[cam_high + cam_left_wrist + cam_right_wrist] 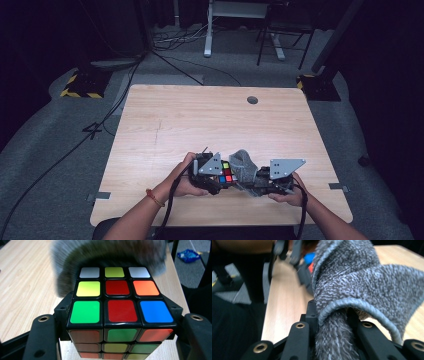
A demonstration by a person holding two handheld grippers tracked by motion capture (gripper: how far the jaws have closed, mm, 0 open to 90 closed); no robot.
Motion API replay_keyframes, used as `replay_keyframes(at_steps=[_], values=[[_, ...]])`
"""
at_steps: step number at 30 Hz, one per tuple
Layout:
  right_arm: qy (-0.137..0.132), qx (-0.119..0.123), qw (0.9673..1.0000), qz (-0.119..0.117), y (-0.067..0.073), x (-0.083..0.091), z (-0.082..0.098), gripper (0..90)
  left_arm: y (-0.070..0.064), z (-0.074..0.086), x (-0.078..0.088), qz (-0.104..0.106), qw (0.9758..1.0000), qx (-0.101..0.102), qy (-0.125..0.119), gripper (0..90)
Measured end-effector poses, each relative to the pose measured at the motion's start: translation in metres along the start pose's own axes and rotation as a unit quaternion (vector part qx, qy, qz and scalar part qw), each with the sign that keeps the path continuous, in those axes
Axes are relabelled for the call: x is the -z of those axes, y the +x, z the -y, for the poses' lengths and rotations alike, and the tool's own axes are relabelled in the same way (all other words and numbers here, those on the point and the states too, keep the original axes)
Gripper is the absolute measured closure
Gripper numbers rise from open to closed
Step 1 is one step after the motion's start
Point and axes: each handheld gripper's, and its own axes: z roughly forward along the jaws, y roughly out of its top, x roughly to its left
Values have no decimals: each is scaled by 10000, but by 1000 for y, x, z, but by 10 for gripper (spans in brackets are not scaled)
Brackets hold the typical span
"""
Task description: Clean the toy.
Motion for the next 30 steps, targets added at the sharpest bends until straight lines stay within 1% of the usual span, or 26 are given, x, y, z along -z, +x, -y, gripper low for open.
replay_keyframes(at_steps=[2,3,4,5,7,11,13,15,18,19,21,22,23,25,26,27,28,30], values=[[37,-52,9999,104,-3,0,1,735,-4,-3,-1,24,10000,-86,-16,331],[118,-68,9998,144,-4,-1,2,736,-6,-5,-2,32,9999,-116,-28,331],[166,-76,9997,142,-4,-2,3,736,-7,-6,-4,-8,9999,-137,3,331],[148,-108,9998,111,-5,-2,5,736,-7,-5,-4,-30,9999,-157,18,331],[77,-123,9999,68,-4,-1,4,736,-6,-4,-6,-7,9999,-101,0,329],[-66,-82,9999,95,-2,1,1,736,-5,-4,-8,-31,10000,-65,10,327],[-128,-67,9999,85,-2,1,-2,736,-5,-3,-9,-23,9999,-62,77,326],[-184,-86,9998,55,-2,0,-4,736,-4,-3,-11,-65,9999,-39,105,326],[-231,-61,9997,30,-1,-2,-7,737,-4,-2,-16,-122,9995,-25,284,325],[-264,-82,9996,-1,-1,-2,-9,737,-4,-2,-19,-107,9994,-15,333,325],[-246,-38,9997,-13,0,-4,-11,737,-5,-1,-23,-77,9991,-42,414,326],[-252,-11,9997,-26,1,-4,-12,737,-5,-2,-24,-98,9988,-55,472,327],[-248,2,9997,-28,1,-5,-12,737,-6,-2,-25,-105,9988,-75,475,328],[-217,23,9998,13,2,-5,-12,737,-5,-2,-24,-101,9990,-43,441,329],[-194,9,9998,59,1,-4,-12,737,-5,-2,-23,-131,9991,-44,412,329],[-117,9,9998,130,0,-4,-11,737,-5,-2,-22,-141,9990,-48,413,330],[-76,5,9998,156,-1,-4,-10,737,-4,-2,-20,-120,9993,-55,339,330],[34,-71,9998,191,-5,-4,-6,737,-6,-3,-18,-169,9993,-82,324,330]])
